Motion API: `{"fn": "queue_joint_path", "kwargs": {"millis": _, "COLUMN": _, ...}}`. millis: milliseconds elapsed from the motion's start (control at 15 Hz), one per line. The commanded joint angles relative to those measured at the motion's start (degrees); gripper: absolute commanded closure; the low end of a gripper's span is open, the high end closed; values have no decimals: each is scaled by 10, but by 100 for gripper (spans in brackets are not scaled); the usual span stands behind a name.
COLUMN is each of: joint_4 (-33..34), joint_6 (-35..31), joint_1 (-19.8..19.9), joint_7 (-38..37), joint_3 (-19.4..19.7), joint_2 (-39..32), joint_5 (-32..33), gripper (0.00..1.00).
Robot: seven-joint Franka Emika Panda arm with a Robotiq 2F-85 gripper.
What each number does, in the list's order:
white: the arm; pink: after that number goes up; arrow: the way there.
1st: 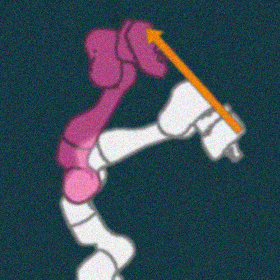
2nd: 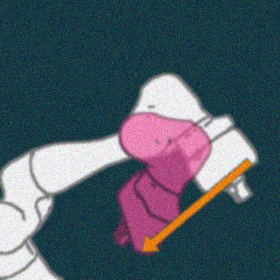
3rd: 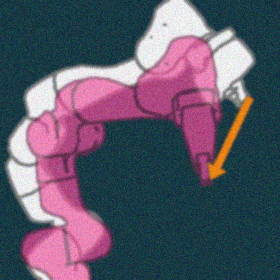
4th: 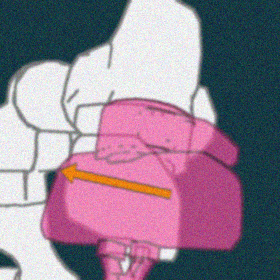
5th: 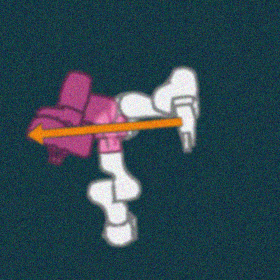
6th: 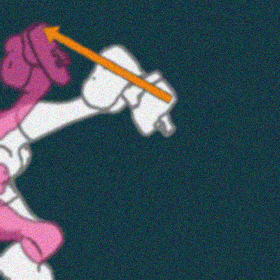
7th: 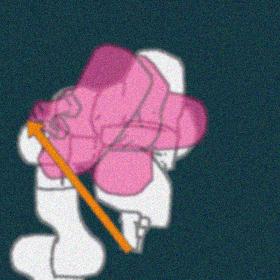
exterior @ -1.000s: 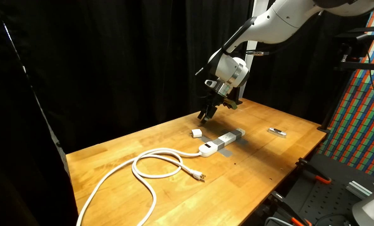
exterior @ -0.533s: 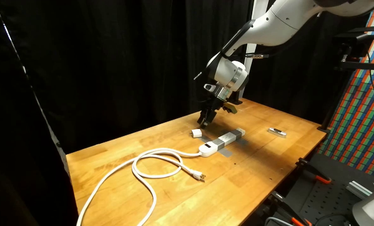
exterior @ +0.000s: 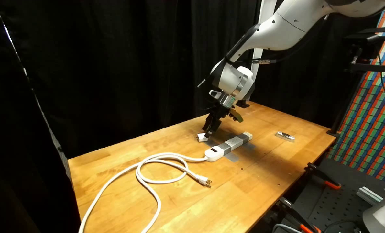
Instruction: Plug the adapter into the extension cord
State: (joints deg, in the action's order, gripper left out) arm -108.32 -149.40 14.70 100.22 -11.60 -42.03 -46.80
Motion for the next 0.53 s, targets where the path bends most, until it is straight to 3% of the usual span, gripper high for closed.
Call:
{"fn": "queue_joint_path", "kwargs": {"millis": 0, "joint_4": -16, "joint_6": -33, "joint_1": 6, "joint_7": 20, "joint_3": -18, "joint_2": 9, "joint_5": -18, "gripper": 0}}
{"fn": "queue_joint_path", "kwargs": {"millis": 467, "joint_4": -24, "joint_6": -45, "joint_1": 8, "joint_7": 24, "joint_3": -32, "joint_2": 6, "joint_5": -12, "gripper": 0}}
